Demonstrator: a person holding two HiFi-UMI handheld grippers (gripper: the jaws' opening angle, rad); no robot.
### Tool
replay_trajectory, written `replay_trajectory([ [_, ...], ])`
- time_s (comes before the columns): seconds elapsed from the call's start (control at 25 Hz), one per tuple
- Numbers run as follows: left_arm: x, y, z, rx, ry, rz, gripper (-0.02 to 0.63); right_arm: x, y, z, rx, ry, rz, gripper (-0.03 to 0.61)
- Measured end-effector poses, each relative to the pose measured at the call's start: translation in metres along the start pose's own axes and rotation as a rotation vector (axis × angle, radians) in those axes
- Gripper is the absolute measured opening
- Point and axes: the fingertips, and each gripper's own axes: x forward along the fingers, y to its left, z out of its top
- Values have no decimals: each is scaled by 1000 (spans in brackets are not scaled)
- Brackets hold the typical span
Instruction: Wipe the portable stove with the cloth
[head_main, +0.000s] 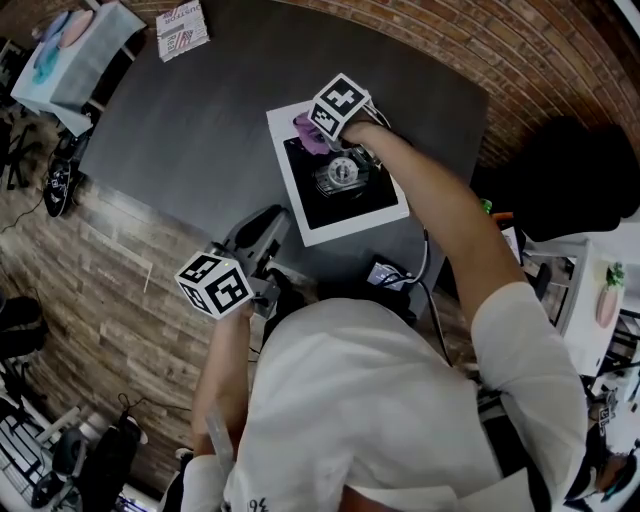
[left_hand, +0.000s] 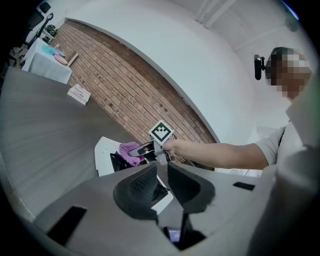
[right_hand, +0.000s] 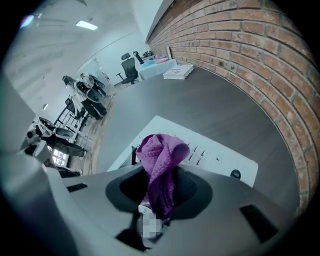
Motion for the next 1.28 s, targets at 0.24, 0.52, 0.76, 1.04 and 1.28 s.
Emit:
replay_trajectory([
  [0.24,2,-2,-2,-1,10,-6,67,-9,-14,-11,-111,58,-83,114],
  [0.52,1,0,-1,-2,6,-6,67,-19,-34,-19,-213,135,-212,114],
  [0.76,0,-1,-1,-6,3,-14,67,-28,-50,-30,-237,186,-276,112],
  [1.04,2,-2,-2,-9,0,-21,67,-31,-55,-36,-276,213,-316,112],
  [1.28,-2,1,0,-11,-15,-25,67,-42,-60,-36,-347,241,-395,114],
])
